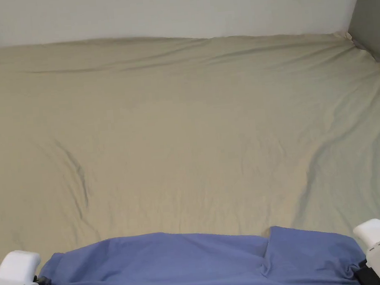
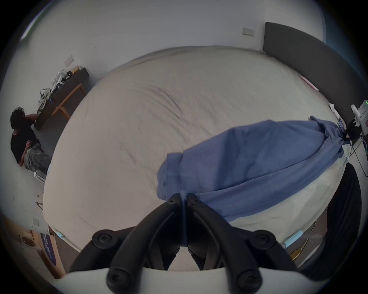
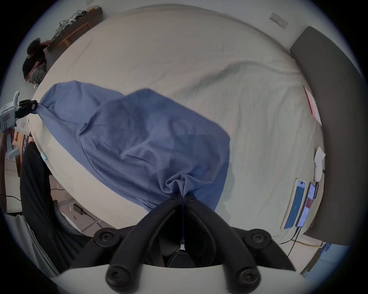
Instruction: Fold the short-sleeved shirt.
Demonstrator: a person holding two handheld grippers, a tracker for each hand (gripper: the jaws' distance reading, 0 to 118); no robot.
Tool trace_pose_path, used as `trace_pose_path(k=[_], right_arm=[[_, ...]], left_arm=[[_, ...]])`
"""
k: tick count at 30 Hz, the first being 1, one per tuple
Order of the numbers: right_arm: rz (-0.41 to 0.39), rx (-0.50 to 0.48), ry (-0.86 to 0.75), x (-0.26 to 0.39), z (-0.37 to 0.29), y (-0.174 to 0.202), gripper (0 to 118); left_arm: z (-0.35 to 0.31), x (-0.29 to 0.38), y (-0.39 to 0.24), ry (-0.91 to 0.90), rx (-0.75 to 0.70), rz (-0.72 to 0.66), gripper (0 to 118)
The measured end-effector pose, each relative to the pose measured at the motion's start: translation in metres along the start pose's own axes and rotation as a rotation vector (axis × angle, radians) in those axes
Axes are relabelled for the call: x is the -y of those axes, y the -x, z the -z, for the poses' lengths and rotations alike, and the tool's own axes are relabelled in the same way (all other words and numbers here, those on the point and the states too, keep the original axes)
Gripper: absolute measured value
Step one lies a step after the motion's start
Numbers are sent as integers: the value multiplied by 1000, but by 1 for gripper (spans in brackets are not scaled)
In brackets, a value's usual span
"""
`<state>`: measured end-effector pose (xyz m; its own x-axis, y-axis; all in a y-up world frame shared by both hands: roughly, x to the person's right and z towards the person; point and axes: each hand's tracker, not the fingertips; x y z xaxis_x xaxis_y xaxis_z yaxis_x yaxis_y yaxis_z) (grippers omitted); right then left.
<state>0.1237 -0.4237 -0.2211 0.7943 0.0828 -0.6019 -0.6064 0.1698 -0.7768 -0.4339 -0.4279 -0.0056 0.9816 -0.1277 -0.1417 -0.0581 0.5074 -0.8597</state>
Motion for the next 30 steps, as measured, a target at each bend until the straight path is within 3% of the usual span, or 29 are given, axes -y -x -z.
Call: trace_pose_path(k=[11,12,13,14,15,16,18,19,23,30], right_arm=[[24,-23,125,-7,60,-3,4],[33,-28,130,-9,57,-6,7],[30,-25,125,-9,53,-8,19],[16,-2,106,-10,48,-10,40],[-8,49,95,-10,36,-4,72],[-22,112,88,-12,27,-7,102],[16,103,-15,-18,-1,-14,107],[48,92,-78,-22,-22,-15,107],[122,135,-416,-36,-106,-8,107],[104,273,-921,-36,-237,72,106]], left_arm=[[55,7,0,118,19,49,3],[56,7,-2,119,14,55,3],[56,7,-4,117,9,66,3],[53,6,-4,112,3,76,8],[52,4,-3,113,4,74,17],[47,1,-1,105,-9,74,45],[33,-9,5,57,-24,43,107],[22,-15,8,13,-27,19,118],[-45,-53,7,-266,-22,-86,112],[-183,-102,-40,-785,-73,-155,112]])
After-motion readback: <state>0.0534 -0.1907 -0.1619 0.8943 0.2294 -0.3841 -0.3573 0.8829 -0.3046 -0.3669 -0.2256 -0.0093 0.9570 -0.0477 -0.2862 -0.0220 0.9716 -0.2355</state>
